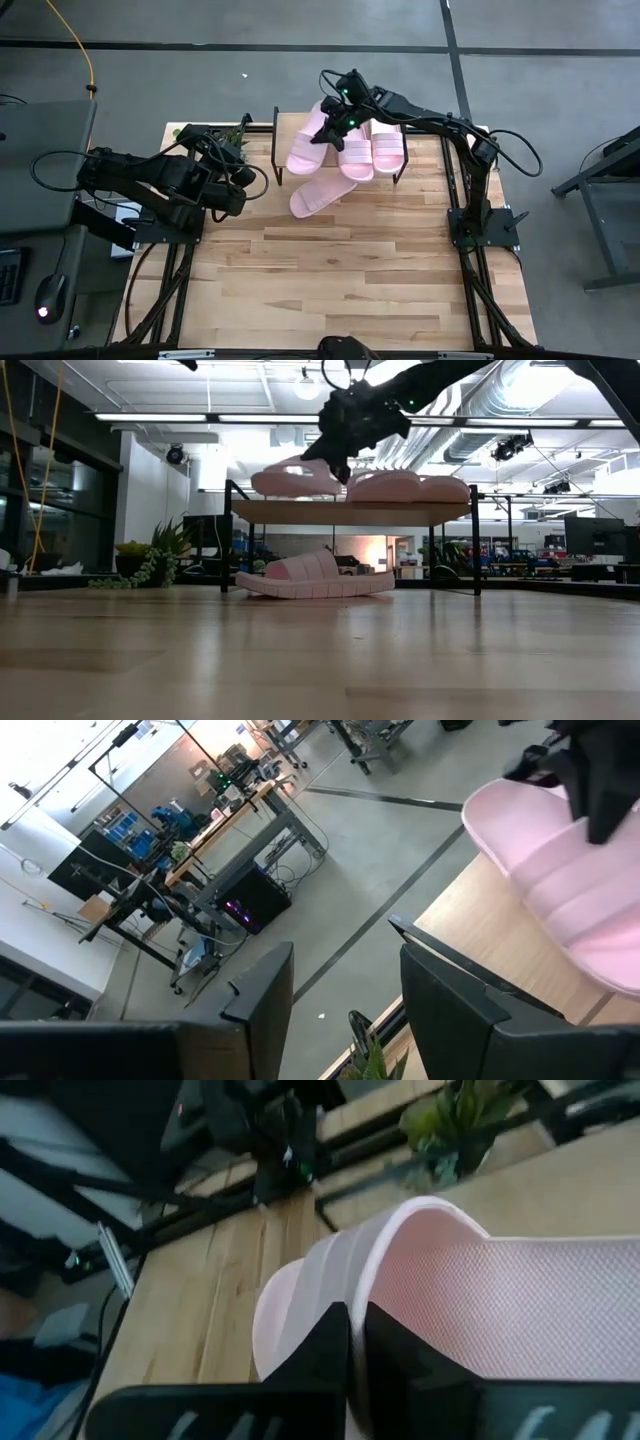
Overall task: Pick and place slides into the shelf
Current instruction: Put the pink slide on the shelf
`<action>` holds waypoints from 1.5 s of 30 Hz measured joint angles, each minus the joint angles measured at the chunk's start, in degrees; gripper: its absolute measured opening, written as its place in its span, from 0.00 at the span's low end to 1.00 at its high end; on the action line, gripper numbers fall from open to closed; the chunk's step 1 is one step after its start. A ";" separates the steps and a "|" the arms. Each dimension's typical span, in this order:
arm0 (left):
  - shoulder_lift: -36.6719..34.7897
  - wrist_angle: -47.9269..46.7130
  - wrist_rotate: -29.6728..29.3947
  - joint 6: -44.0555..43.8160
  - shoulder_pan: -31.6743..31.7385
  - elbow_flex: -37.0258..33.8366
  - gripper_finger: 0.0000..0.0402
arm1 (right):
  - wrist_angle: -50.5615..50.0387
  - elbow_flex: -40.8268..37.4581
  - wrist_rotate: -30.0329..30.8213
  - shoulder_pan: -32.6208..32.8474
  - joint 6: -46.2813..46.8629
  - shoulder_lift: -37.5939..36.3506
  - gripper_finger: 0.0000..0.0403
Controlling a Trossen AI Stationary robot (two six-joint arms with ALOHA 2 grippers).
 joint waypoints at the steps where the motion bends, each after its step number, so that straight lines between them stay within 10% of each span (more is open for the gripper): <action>1: 0.00 0.00 0.00 0.01 0.00 0.00 0.42 | 1.17 0.00 0.01 -0.01 0.80 0.00 0.01; 34: -0.02 -3.08 2.10 1.28 0.02 -1.29 0.42 | 44.49 0.00 24.32 8.23 18.07 -0.20 0.00; 45: 0.00 -3.08 -10.49 -7.56 0.01 -11.19 0.42 | 65.64 0.00 27.69 13.07 21.05 -0.24 0.00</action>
